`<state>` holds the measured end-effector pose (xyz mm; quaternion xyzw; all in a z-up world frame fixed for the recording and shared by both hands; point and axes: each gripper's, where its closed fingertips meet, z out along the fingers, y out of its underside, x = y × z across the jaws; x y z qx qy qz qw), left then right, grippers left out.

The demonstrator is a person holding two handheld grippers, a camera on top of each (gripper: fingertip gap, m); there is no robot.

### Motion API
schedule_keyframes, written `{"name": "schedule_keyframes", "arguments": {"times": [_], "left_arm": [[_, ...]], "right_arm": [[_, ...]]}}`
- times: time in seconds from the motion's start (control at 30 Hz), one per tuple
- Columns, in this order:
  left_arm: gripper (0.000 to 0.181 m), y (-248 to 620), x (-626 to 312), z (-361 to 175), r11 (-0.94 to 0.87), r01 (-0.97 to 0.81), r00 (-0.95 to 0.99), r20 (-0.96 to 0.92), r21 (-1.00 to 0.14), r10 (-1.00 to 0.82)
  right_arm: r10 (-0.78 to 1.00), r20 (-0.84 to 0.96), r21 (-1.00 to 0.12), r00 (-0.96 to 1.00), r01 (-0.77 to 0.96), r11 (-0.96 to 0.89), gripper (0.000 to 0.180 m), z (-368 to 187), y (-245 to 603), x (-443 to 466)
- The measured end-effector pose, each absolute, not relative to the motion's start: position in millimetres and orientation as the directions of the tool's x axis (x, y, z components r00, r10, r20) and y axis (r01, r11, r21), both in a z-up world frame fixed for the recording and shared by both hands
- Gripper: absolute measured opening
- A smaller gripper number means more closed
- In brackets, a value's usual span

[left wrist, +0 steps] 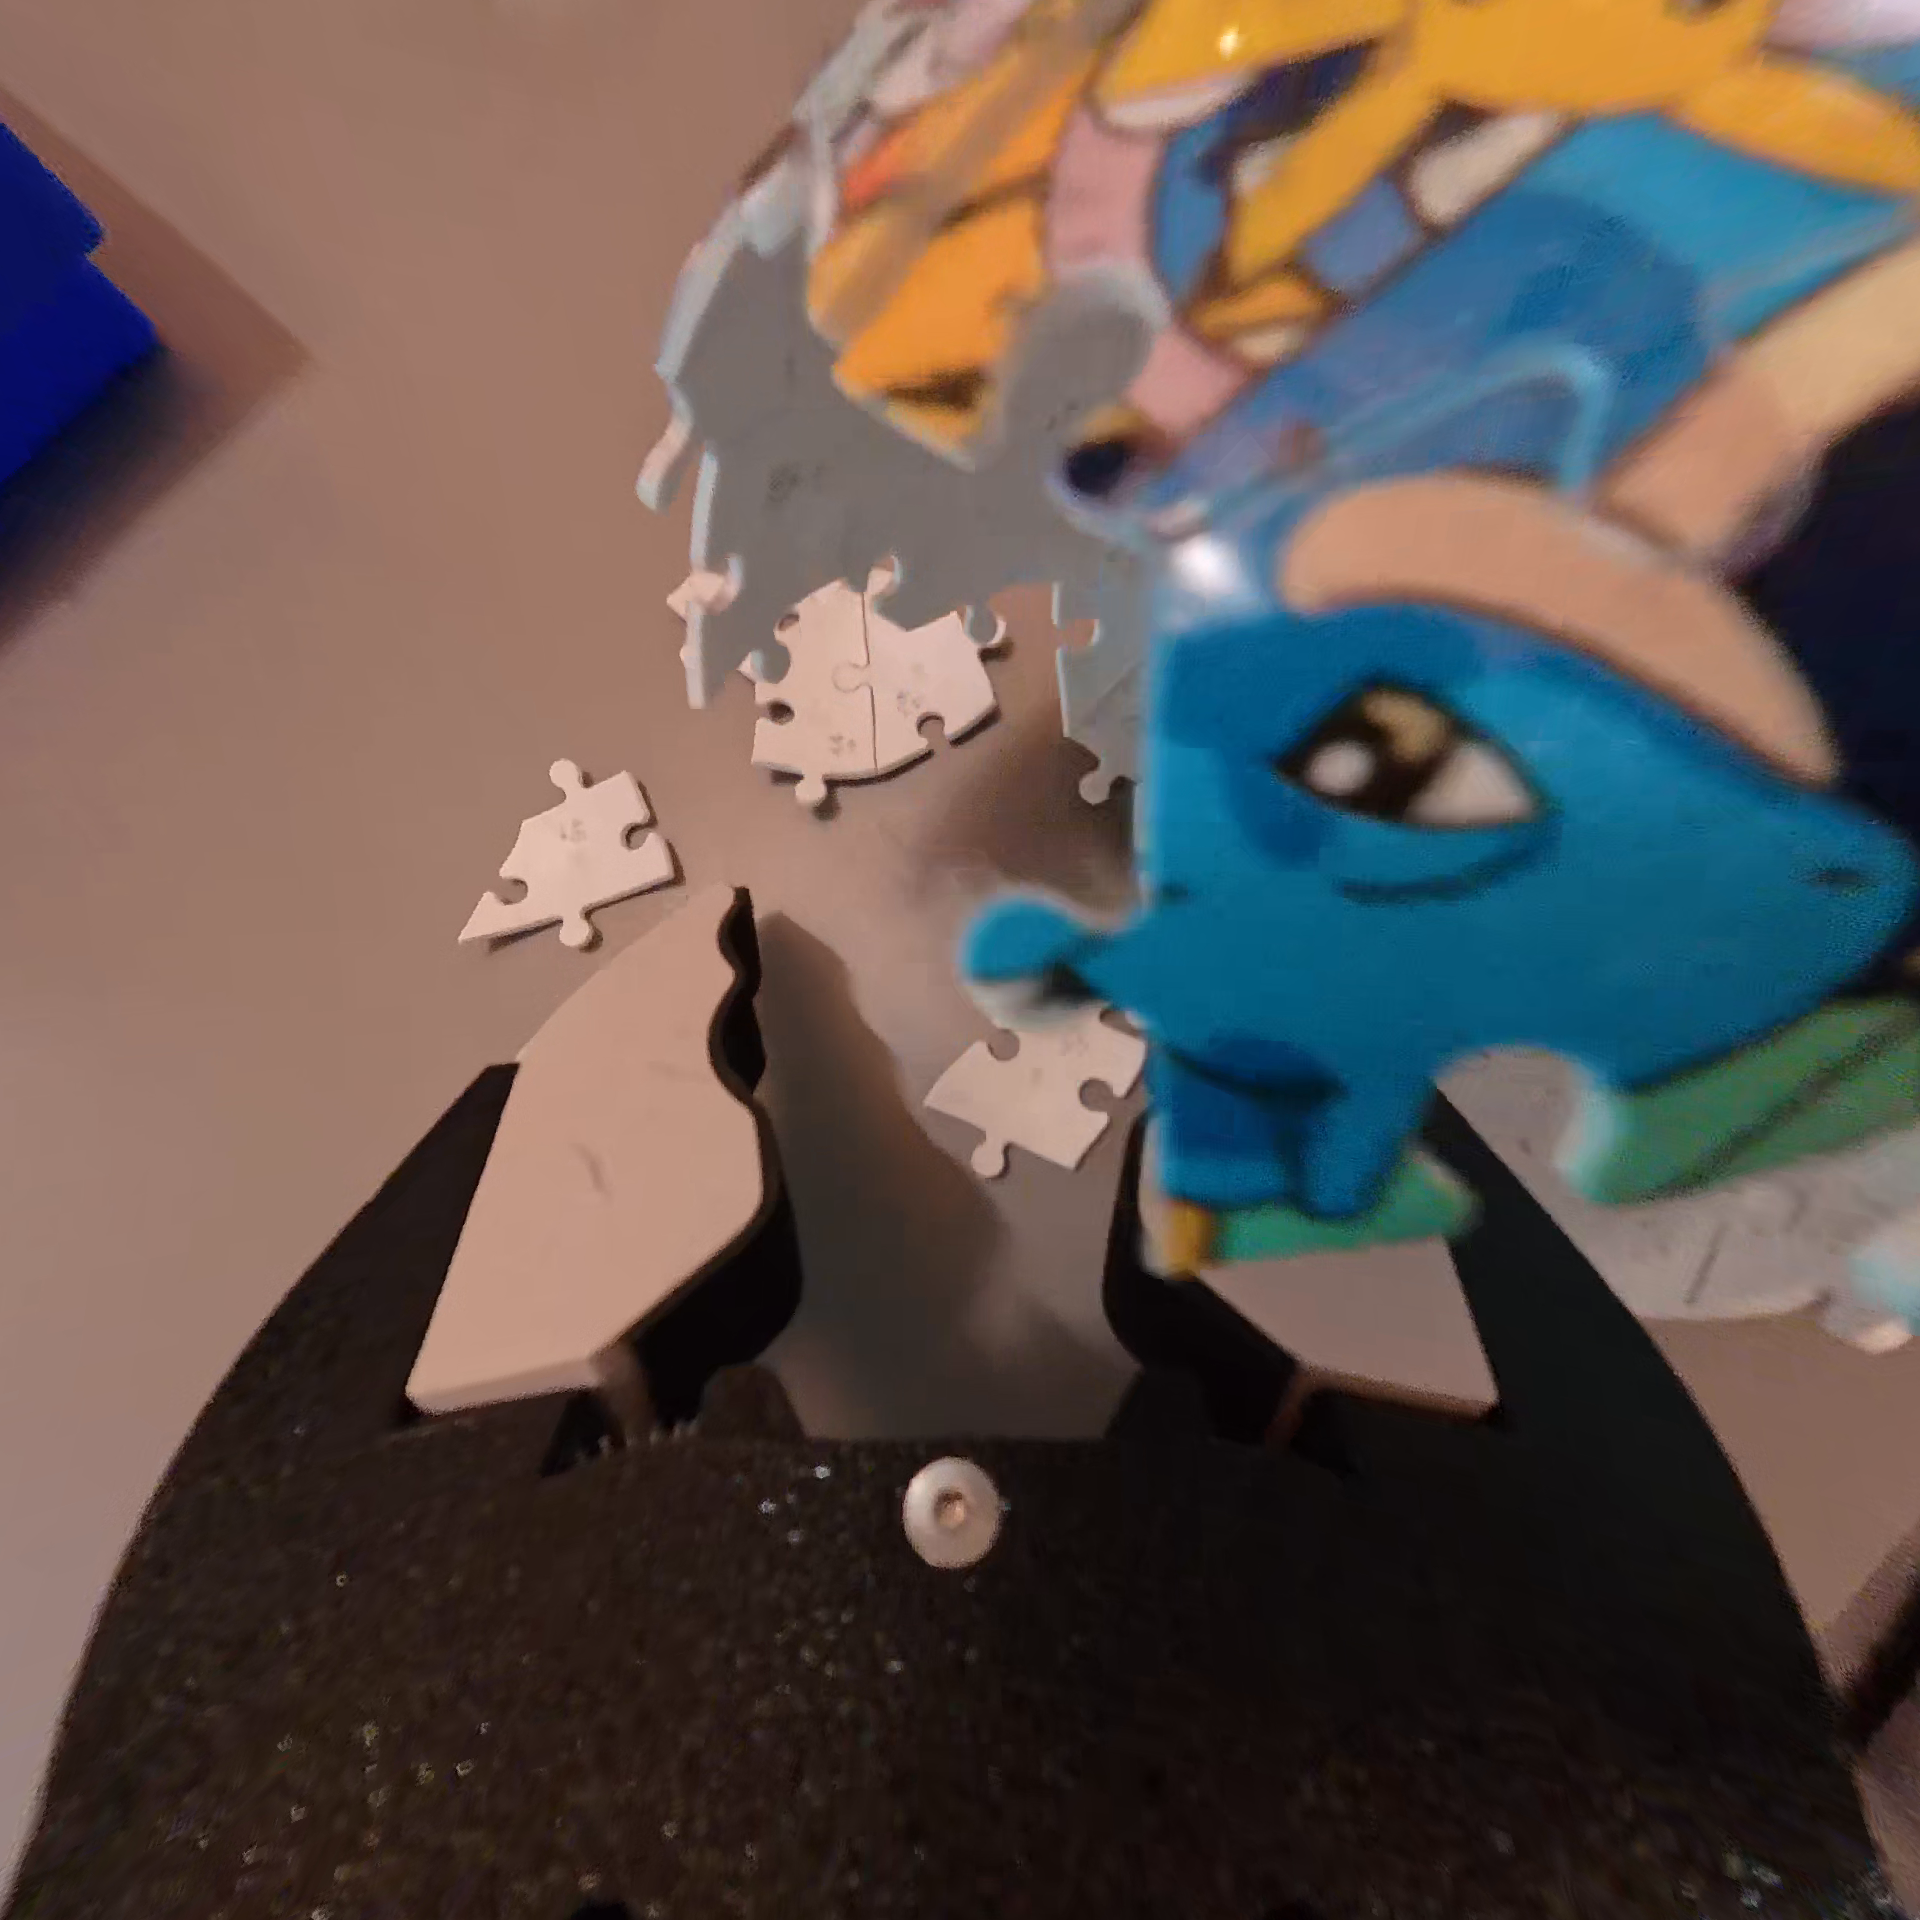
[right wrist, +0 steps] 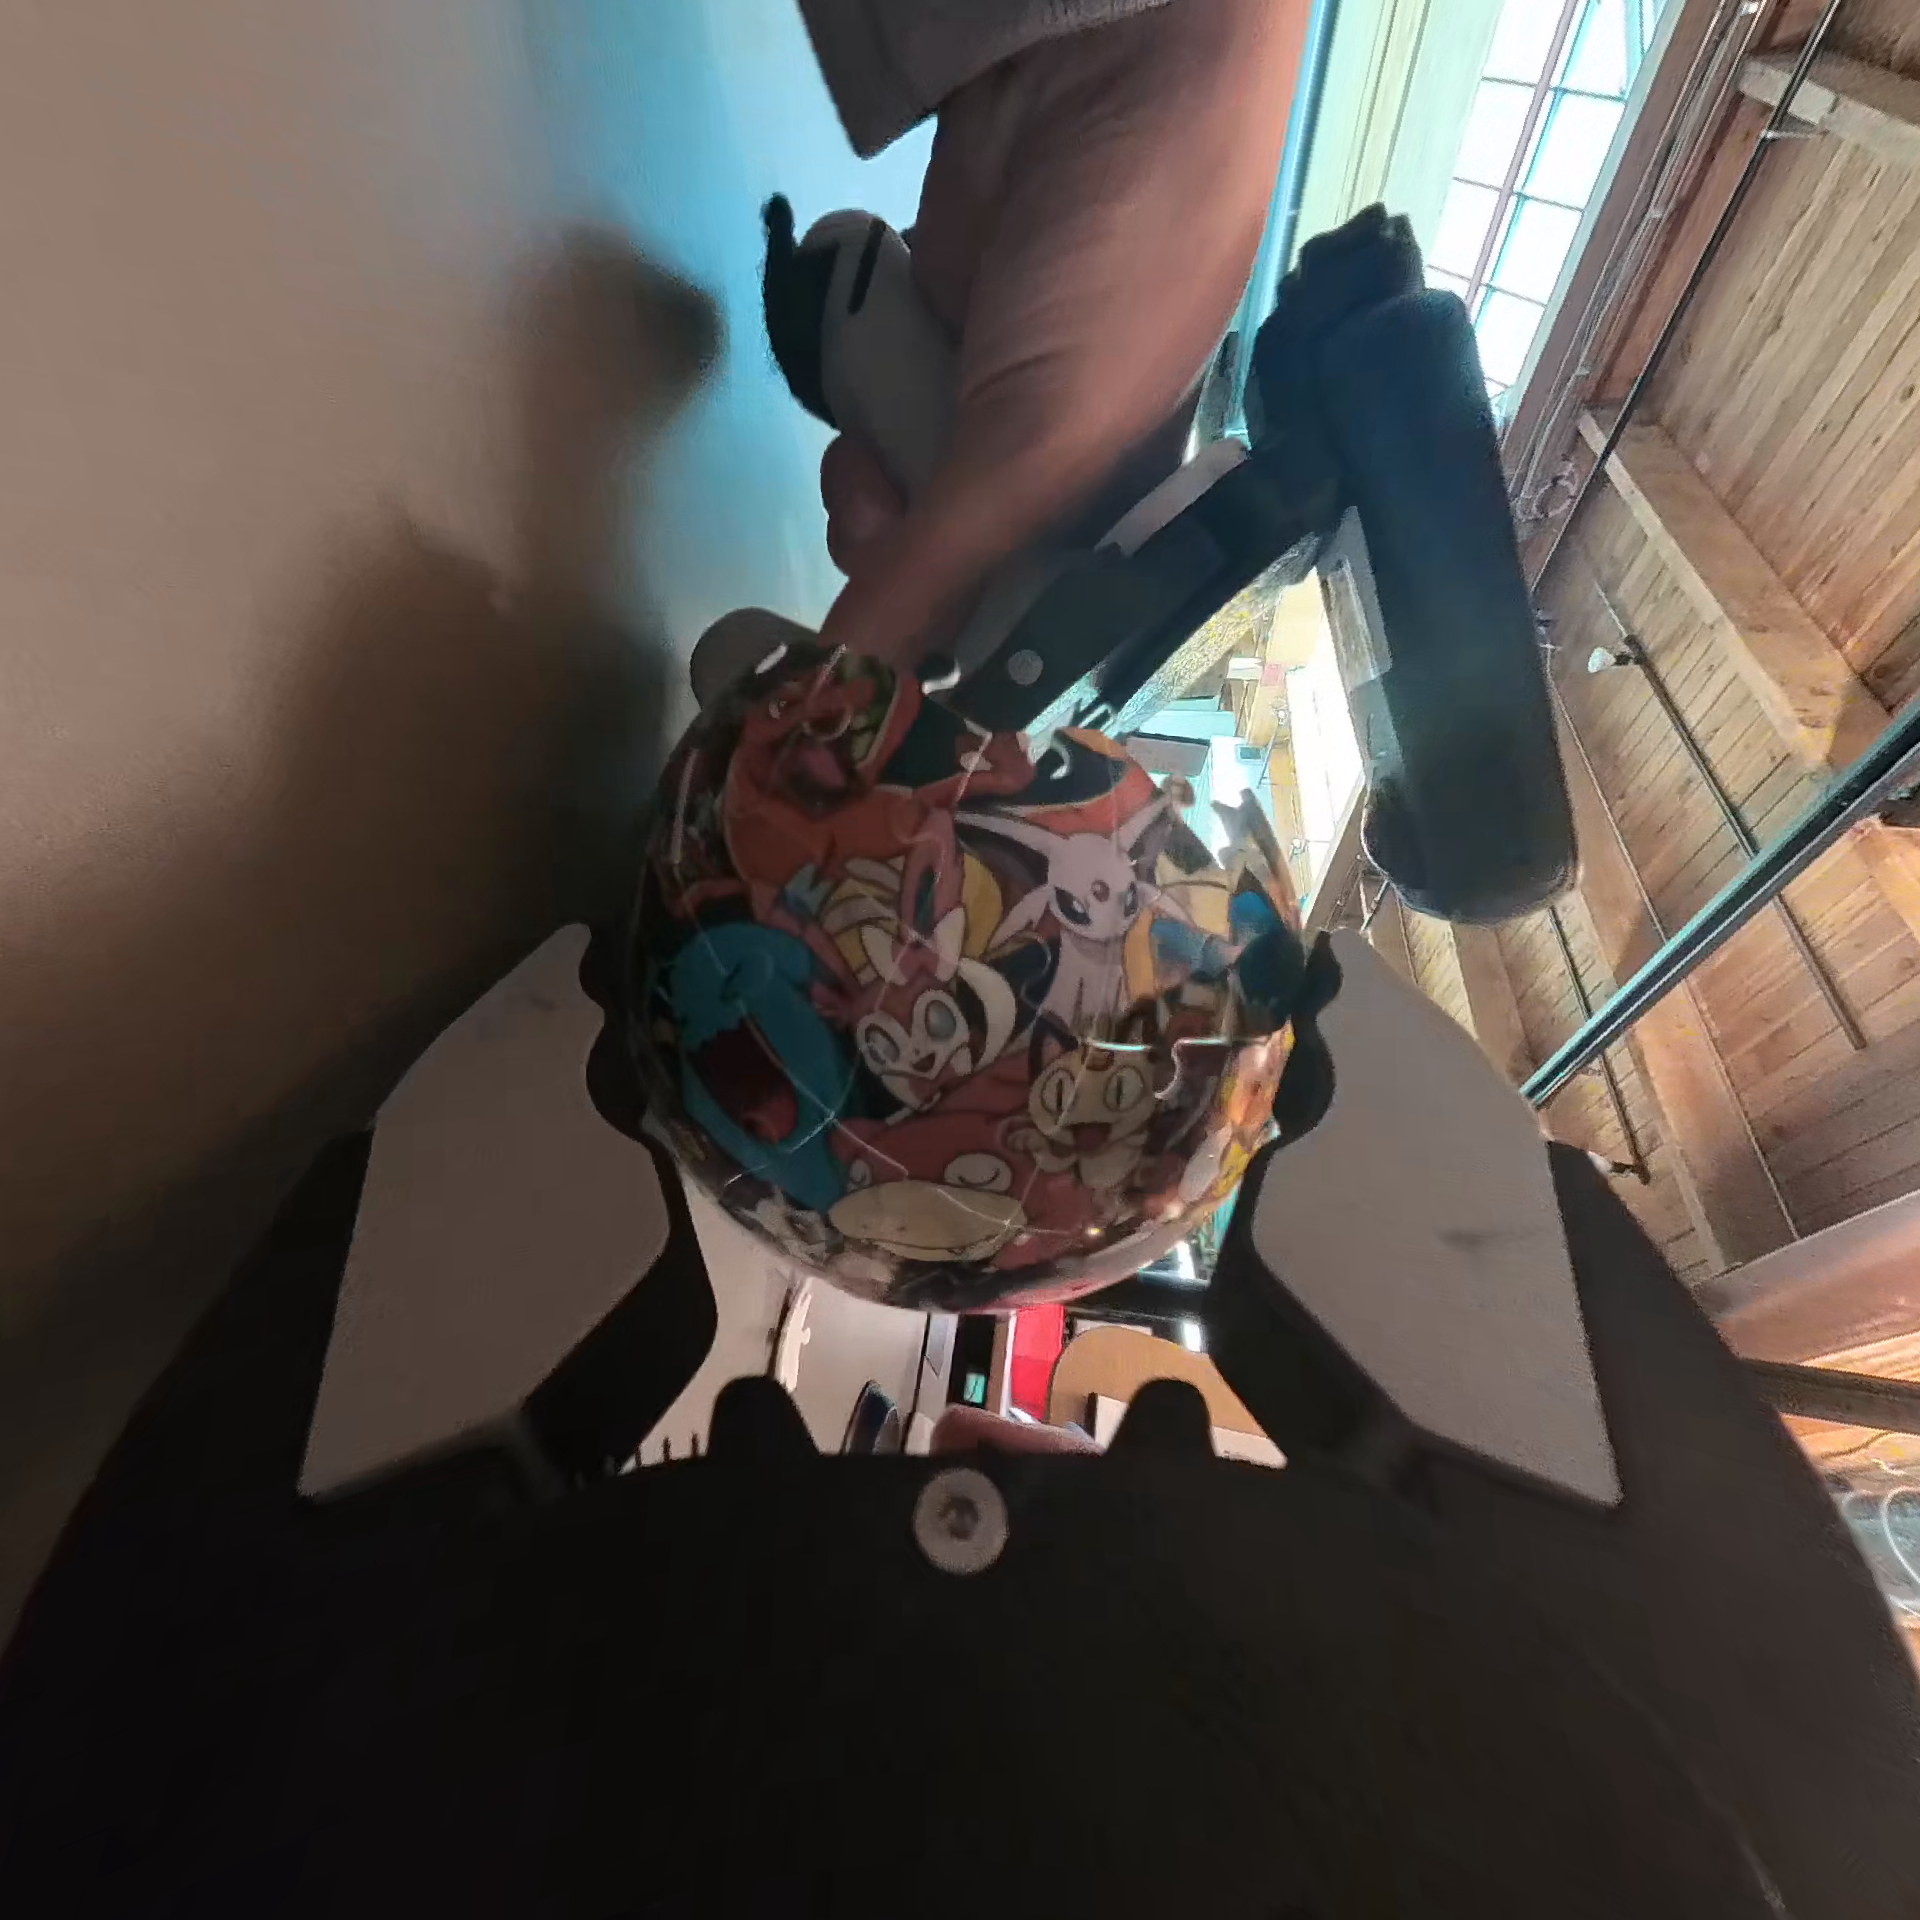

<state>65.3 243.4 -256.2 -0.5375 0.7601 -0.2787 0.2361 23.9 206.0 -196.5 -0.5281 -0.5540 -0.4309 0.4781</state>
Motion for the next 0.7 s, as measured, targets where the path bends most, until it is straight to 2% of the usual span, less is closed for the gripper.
{"name": "schedule_keyframes", "arguments": {"times": [0.03, 0.37, 0.53, 0.7], "left_arm": [[0.071, 245, 63, -257, 0.26, -0.694, -0.308, -0.05, -0.671, -0.95], [0.069, 264, 46, -257, 0.224, -0.74, -0.276, -0.018, -0.634, -0.961], [0.066, 267, 43, -244, 0.215, -0.705, -0.279, -0.014, -0.676, -0.96], [0.045, 267, 21, -247, 0.319, -0.698, -0.391, -0.033, -0.641, -0.92]], "right_arm": [[0.171, 0.985, -0.02, 0.008, 0.997, 0.071, 0.12, -197, 206, 24], [0.167, 0.986, -0.007, -0.004, 0.998, 0.064, 0.12, -197, 207, 25], [0.169, 0.986, -0.005, -0.006, 0.998, 0.063, 0.12, -197, 207, 25], [0.172, 0.985, 0.001, -0.011, 0.998, 0.061, 0.119, -198, 207, 24]]}}
